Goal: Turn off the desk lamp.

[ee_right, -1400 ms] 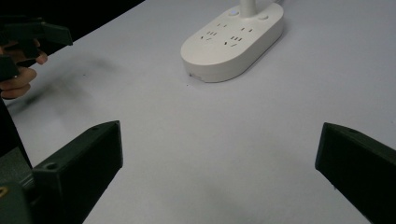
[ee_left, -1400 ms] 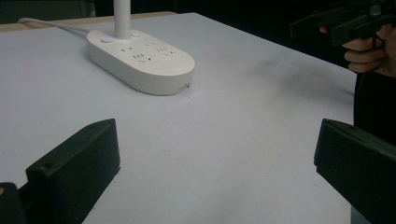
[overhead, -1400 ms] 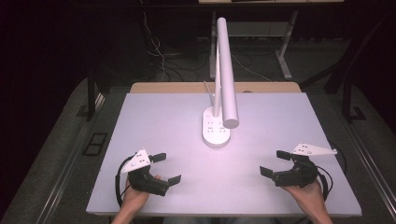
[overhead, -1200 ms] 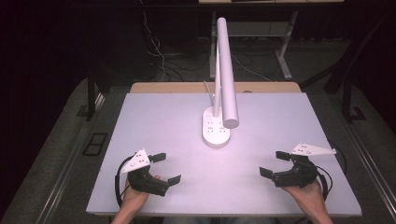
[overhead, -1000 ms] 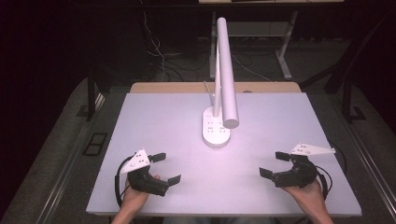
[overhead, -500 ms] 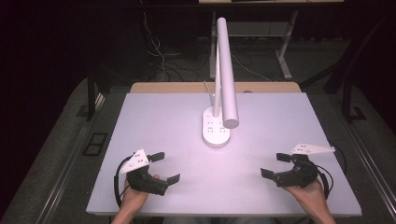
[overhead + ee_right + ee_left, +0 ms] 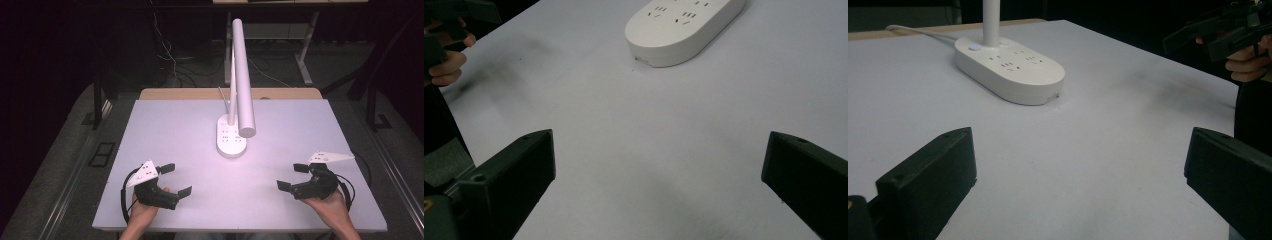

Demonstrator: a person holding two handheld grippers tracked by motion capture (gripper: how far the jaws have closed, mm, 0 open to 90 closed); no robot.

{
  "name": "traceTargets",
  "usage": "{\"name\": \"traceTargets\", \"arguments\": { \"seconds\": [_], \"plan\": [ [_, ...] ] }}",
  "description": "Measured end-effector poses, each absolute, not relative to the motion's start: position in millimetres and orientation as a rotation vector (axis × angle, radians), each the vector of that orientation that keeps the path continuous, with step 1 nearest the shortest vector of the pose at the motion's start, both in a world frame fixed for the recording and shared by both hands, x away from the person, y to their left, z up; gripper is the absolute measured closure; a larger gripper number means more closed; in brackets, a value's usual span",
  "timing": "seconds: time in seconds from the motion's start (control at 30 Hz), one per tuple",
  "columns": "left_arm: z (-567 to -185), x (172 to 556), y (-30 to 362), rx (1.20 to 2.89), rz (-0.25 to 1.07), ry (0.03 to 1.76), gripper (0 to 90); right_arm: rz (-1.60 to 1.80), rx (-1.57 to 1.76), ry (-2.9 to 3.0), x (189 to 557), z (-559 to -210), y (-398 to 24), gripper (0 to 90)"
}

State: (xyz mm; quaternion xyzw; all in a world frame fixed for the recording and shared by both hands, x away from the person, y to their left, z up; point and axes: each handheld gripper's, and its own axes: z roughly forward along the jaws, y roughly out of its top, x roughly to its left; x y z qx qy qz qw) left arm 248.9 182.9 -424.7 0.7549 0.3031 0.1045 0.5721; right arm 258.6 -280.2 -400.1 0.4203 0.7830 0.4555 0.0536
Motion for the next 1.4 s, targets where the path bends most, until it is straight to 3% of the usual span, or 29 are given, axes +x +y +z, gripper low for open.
{"name": "traceTargets", "arguments": {
  "seconds": [1.4],
  "plan": [
    [-425,249,183,1.761,0.233,0.706,0.0,1.333,1.198,2.468,321,-367,-253,0.8]
  ]
}}
